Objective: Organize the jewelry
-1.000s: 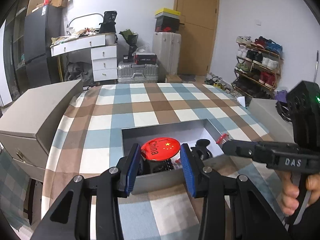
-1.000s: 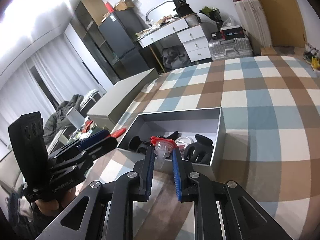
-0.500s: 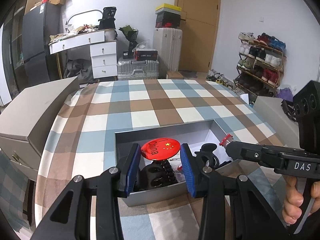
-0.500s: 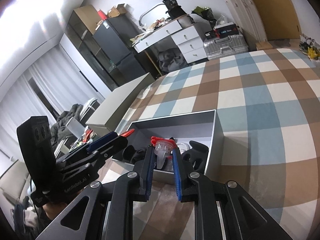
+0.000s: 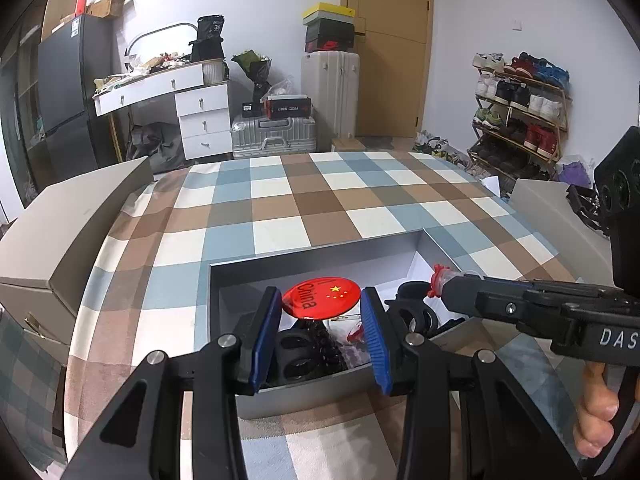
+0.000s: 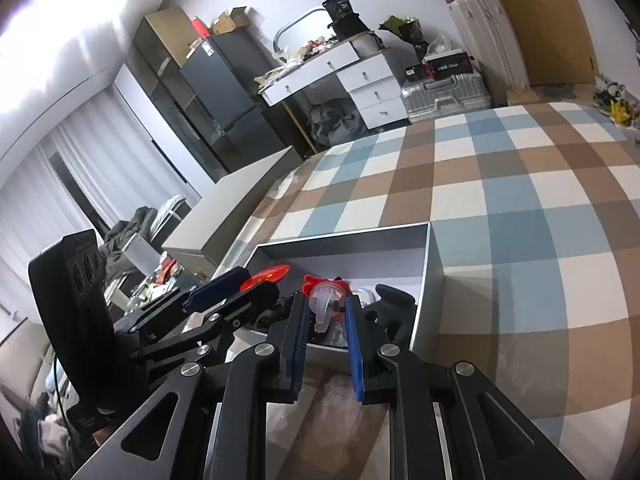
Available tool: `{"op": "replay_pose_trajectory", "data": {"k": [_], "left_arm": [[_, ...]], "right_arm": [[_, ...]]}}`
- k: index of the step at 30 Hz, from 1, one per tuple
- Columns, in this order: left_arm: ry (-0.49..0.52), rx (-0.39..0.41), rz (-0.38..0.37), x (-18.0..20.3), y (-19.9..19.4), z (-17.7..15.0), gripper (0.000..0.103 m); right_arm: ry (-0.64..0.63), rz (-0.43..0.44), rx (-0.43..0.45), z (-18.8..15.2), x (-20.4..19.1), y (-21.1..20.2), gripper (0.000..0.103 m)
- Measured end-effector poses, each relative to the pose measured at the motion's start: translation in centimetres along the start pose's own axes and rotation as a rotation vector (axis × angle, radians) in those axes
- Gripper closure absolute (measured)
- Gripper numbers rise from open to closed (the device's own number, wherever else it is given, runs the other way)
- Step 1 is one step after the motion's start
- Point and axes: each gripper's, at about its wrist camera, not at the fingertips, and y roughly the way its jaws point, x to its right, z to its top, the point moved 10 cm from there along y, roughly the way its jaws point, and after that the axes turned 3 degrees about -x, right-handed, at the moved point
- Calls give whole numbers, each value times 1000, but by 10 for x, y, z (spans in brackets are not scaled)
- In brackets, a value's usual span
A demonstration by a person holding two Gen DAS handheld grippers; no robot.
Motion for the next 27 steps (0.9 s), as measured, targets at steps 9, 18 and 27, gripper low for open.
{"op": "replay_pose_trajectory", "data": {"k": [9,18,27], "left_arm": [[-16,-19,6,0,10,-3,68],[-20,-24,2,-1,11,-4,68],[-16,-29,-16,4,9,-3,68]], "right_arm": [[11,-8,-9,0,5,3,84],[12,-6,0,1,5,2,84],[2,-23,20,6,9,-4,70]]}}
